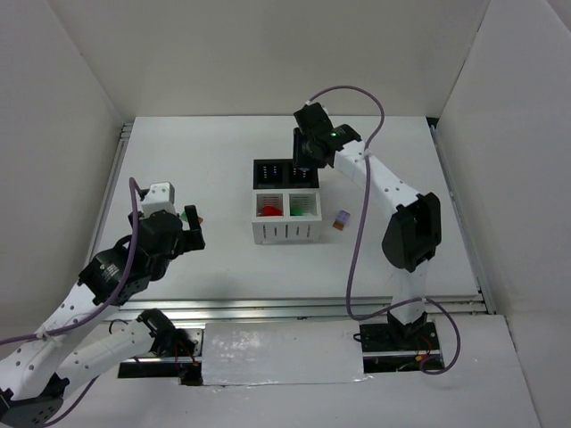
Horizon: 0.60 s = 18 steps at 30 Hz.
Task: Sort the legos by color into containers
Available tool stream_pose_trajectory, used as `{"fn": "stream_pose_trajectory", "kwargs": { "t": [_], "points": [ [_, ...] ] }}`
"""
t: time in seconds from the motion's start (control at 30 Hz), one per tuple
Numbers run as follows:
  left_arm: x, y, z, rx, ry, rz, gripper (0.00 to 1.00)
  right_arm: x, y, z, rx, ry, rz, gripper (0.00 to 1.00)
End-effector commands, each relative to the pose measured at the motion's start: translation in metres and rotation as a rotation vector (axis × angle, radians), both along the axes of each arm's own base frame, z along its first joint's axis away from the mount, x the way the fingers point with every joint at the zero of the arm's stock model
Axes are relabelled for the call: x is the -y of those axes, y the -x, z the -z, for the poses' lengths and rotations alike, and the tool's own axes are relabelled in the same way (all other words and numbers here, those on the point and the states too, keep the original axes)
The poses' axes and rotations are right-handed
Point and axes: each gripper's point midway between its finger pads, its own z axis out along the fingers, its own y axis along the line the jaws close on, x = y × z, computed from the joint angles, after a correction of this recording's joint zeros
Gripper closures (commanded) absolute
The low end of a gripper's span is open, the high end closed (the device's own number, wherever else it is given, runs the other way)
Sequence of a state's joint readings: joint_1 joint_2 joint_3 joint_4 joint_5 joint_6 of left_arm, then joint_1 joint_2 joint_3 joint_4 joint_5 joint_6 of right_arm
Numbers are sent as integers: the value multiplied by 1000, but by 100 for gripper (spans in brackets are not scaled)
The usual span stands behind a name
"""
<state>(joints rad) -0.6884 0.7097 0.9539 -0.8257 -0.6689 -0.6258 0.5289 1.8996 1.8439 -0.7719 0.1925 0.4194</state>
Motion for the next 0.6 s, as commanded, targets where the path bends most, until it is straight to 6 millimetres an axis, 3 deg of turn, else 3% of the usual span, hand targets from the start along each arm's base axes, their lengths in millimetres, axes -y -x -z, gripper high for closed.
{"fn": "stream_pose_trajectory", "kwargs": {
  "t": [0.0, 0.03, 0.1, 0.2, 0.3, 0.43, 0.47, 0.5, 0.53, 0.57],
  "points": [
    [10, -6, -2, 12, 16, 52, 0, 5, -14, 1, -5, 69, -9, 88],
    [9, -6, -2, 11, 11, 50, 0, 2, -18, -4, 7, 67, -10, 83],
    [10, -7, -1, 7, 9, 54, 0, 3, -20, 6, -19, 88, -5, 73],
    [13, -9, -1, 5, 16, 71, 1, 5, -22, 3, -8, 88, 2, 41],
    [13, -10, -1, 4, 20, 79, 0, 6, -20, -9, 21, 77, 8, 23],
    [12, -11, 1, -1, 22, 79, 0, 15, -16, -21, 37, 87, 25, 18],
    [12, -11, 0, 0, 23, 77, 0, 22, -13, -29, 44, 86, 42, 18],
    [11, -11, 0, 1, 24, 74, 1, 37, -8, -19, 12, 96, 88, 17],
    [10, -11, 0, 2, 21, 69, 1, 49, 0, -32, 34, 71, 115, 17],
    [9, -11, 0, 3, 21, 63, 1, 57, 6, -32, 36, 47, 149, 16]
  ]
}}
